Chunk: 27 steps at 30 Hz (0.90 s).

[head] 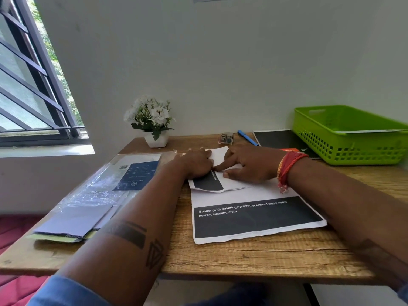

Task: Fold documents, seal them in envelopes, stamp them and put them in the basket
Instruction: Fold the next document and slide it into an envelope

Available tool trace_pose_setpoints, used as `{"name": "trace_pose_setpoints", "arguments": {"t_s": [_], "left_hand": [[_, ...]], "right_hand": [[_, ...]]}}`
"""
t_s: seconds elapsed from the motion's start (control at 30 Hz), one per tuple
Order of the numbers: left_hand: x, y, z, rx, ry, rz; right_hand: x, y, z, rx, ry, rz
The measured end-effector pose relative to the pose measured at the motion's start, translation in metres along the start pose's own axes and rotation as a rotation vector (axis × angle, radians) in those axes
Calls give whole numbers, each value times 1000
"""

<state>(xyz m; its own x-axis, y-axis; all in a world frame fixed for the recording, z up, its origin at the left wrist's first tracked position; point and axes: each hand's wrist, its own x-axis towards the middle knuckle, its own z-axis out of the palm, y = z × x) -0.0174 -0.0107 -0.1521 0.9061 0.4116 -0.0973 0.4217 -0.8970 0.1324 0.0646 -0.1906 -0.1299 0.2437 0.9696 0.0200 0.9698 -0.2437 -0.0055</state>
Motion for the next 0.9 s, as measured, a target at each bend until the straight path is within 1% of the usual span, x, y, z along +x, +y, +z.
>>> {"name": "trace_pose_setpoints", "arguments": {"t_s": [0.17,0.37,0.47,0.57,0.63,0.67,0.73,0.77,0.8,0.83,0.9], "left_hand": [[0,0,0,-3,-14,-6],[-1,-1,1,13,-17,6],[0,-2,1,41,-22,7],[-2,-1,3,69,-15,5],[-4,1,3,71,-2,7],[-5,1,3,70,2,9],[-3,0,4,59,-11,1],[-2,-1,5,57,-23,-8],[0,-1,6,65,-32,-16],[1,-2,7,76,-35,-21],[4,-2,8,82,-40,-21]], "right_hand": [[-15,-8,-1,19,72,-99],[-36,-15,-4,47,15,-106],[-40,-13,-3,74,29,-136],[-41,-9,-2,141,18,-164],[-42,-7,0,244,2,-193],[-40,-6,3,300,28,-191],[-33,0,11,331,183,-120],[-29,5,14,308,267,-44],[-26,10,16,277,315,47],[-24,15,18,240,322,131],[-20,23,19,185,289,237]]}}
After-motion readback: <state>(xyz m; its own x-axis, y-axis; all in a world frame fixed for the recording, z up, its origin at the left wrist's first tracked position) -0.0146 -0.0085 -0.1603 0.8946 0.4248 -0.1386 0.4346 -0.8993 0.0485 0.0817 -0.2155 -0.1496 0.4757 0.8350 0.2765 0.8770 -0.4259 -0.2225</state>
